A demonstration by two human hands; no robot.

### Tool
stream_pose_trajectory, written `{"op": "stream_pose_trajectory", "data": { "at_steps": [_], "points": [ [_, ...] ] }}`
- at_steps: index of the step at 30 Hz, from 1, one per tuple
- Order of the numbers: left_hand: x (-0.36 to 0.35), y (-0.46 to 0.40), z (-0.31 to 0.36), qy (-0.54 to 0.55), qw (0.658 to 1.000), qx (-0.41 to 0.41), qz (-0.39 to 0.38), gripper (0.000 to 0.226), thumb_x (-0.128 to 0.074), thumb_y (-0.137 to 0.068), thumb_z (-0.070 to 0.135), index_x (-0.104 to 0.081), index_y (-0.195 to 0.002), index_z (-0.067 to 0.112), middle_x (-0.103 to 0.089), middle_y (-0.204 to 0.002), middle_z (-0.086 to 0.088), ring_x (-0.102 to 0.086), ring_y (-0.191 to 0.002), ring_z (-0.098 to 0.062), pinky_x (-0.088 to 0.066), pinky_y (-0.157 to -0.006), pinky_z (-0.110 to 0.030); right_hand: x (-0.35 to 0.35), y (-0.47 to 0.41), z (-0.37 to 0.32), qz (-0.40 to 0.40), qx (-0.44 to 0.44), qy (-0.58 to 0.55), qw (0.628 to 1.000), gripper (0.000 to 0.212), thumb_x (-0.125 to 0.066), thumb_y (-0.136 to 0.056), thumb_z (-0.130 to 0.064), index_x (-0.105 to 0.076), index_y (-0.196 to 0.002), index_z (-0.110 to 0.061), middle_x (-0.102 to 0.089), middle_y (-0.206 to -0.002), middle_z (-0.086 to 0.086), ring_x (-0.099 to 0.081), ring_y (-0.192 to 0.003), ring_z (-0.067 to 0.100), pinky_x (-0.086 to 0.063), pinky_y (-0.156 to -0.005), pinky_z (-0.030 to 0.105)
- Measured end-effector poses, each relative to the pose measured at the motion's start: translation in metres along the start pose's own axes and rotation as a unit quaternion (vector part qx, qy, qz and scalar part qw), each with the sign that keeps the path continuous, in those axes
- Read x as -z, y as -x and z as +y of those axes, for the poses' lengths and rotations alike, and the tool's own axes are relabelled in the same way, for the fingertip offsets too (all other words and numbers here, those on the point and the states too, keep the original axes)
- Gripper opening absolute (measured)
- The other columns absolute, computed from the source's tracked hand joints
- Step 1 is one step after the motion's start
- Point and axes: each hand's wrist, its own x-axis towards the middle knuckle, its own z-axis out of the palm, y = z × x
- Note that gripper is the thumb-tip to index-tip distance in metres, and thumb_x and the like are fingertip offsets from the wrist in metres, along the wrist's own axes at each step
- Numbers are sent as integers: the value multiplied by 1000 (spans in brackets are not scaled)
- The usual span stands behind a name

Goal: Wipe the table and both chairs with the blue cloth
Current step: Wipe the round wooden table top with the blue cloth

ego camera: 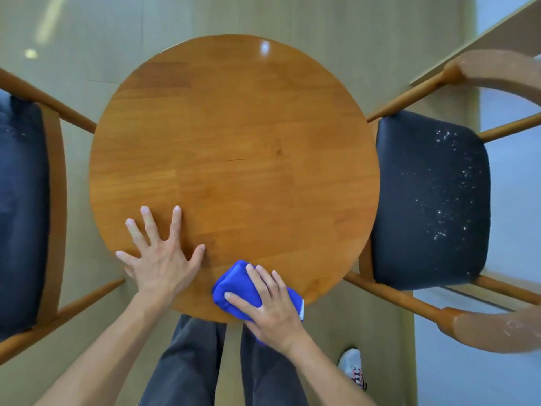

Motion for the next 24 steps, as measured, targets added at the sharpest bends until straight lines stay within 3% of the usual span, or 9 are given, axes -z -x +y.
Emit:
{"op": "stream_pose_trajectory", "data": {
  "at_steps": [3, 9, 15, 17, 19, 22, 24],
  "points": [
    [0, 9, 33, -6, 999, -34, -26, 101, -46, -75, 78, 10, -149, 41, 26, -157, -8, 19, -143, -38, -18, -102, -74, 20, 3, 50, 9, 1, 17, 1000, 60, -65, -78, -25, -51, -135, -38, -37, -148, 17, -40, -134, 39, -35, -105, 57],
    [-5, 9, 89, 9, 998, -46, -52, 112, -50, -68, 84, 18, -147, 41, 34, -153, -9, 25, -141, -41, -17, -101, -75, 63, -14, 158, 68, -192, 54, 978, 56, -55, -87, -36, -40, -140, -32, -29, -150, 23, -36, -134, 41, -36, -102, 59],
    [-8, 4, 99, -22, 996, -31, -79, 125, -61, -65, 78, 25, -145, 37, 40, -148, -14, 27, -139, -45, -21, -99, -76, 84, -65, 207, 161, -431, 26, 888, 56, -54, -92, -33, -37, -144, -25, -17, -154, 26, -32, -134, 43, -36, -105, 52],
    [-6, 5, 100, -19, 996, -26, -84, 126, -64, -64, 77, 24, -145, 37, 40, -148, -13, 27, -139, -45, -20, -100, -76, 73, -60, 182, 170, -404, 53, 897, 57, -54, -91, -35, -39, -144, -22, -19, -152, 29, -32, -133, 46, -35, -105, 52],
    [-4, 4, 103, -9, 996, -19, -85, 127, -69, -63, 73, 19, -147, 37, 38, -149, -13, 26, -139, -45, -21, -100, -75, 55, -37, 134, 154, -321, 46, 933, 58, -55, -90, -38, -41, -144, -23, -21, -152, 29, -31, -136, 45, -35, -106, 53],
    [1, 1, 114, 6, 996, 8, -91, 128, -79, -61, 63, 9, -149, 34, 35, -151, -13, 22, -141, -45, -30, -100, -72, 36, 10, 76, 75, -139, 28, 987, 55, -60, -87, -38, -46, -140, -31, -32, -150, 24, -33, -138, 41, -35, -106, 56],
    [2, 0, 119, 13, 995, 23, -99, 128, -82, -61, 57, 7, -149, 32, 35, -151, -14, 22, -141, -45, -33, -98, -71, 40, 22, 97, 46, -8, 27, 999, 50, -61, -86, -34, -52, -136, -33, -38, -147, 20, -38, -136, 38, -38, -104, 56]
  ]
}}
